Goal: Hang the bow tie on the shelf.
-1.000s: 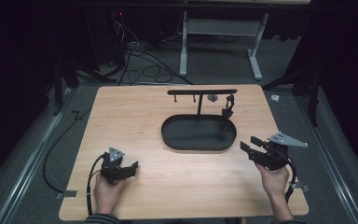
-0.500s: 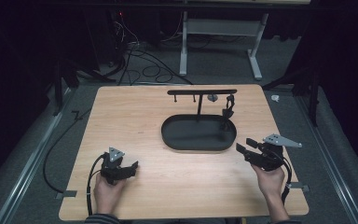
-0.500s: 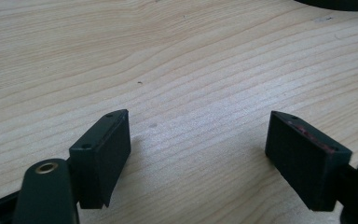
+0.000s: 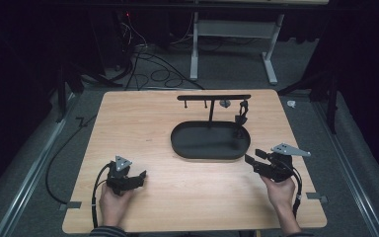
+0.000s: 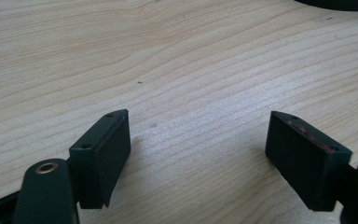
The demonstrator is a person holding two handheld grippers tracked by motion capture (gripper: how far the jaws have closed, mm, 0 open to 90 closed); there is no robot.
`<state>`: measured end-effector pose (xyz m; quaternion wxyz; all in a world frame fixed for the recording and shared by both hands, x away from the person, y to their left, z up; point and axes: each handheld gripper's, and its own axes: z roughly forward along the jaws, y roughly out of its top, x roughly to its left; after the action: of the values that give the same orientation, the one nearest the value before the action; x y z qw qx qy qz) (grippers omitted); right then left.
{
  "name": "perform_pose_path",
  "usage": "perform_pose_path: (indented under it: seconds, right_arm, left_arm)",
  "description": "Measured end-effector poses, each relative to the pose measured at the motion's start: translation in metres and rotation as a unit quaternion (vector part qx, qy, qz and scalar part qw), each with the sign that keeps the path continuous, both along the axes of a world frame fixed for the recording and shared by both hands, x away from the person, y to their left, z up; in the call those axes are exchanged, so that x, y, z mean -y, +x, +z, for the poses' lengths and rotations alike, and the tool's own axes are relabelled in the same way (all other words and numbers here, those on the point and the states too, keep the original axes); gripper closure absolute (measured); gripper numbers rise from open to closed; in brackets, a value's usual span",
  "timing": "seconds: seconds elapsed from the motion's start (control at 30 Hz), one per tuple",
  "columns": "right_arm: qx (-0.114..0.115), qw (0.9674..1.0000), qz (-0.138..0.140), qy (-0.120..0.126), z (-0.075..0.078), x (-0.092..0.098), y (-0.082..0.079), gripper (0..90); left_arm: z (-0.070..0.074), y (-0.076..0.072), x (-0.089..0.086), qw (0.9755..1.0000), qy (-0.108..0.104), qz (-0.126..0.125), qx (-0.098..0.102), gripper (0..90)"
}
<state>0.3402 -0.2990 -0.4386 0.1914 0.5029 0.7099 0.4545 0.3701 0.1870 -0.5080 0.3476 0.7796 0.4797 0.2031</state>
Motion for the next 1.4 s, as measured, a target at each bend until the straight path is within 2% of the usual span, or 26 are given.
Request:
perform_pose_path:
  seconds: [0.3, 0.53, 0.73, 1.1, 1.4]
  right_arm:
    - [-0.008, 0.9999, 0.0, -0.01, -0.008, -0.005, 0.003, 47.7]
    - [-0.024, 0.9992, 0.002, -0.032, -0.021, -0.013, 0.006, 47.9]
    - [-0.034, 0.9988, 0.002, -0.036, -0.03, -0.017, 0.009, 48.0]
    - [-0.044, 0.998, 0.001, -0.044, -0.042, -0.023, 0.013, 48.4]
    - [-0.049, 0.9969, -0.003, -0.061, -0.05, -0.026, 0.015, 48.8]
  left_arm:
    - [0.0, 0.0, 0.0, 1.0, 0.0, 0.0, 0.0, 22.6]
    - [0.0, 0.0, 0.0, 1.0, -0.001, 0.0, 0.0, 22.5]
    - [0.0, 0.0, 0.0, 1.0, -0.001, 0.0, 0.0, 22.4]
    - [0.0, 0.0, 0.0, 1.0, -0.001, 0.0, 0.0, 22.5]
    - [0.0, 0.0, 0.0, 1.0, 0.0, 0.0, 0.0, 22.3]
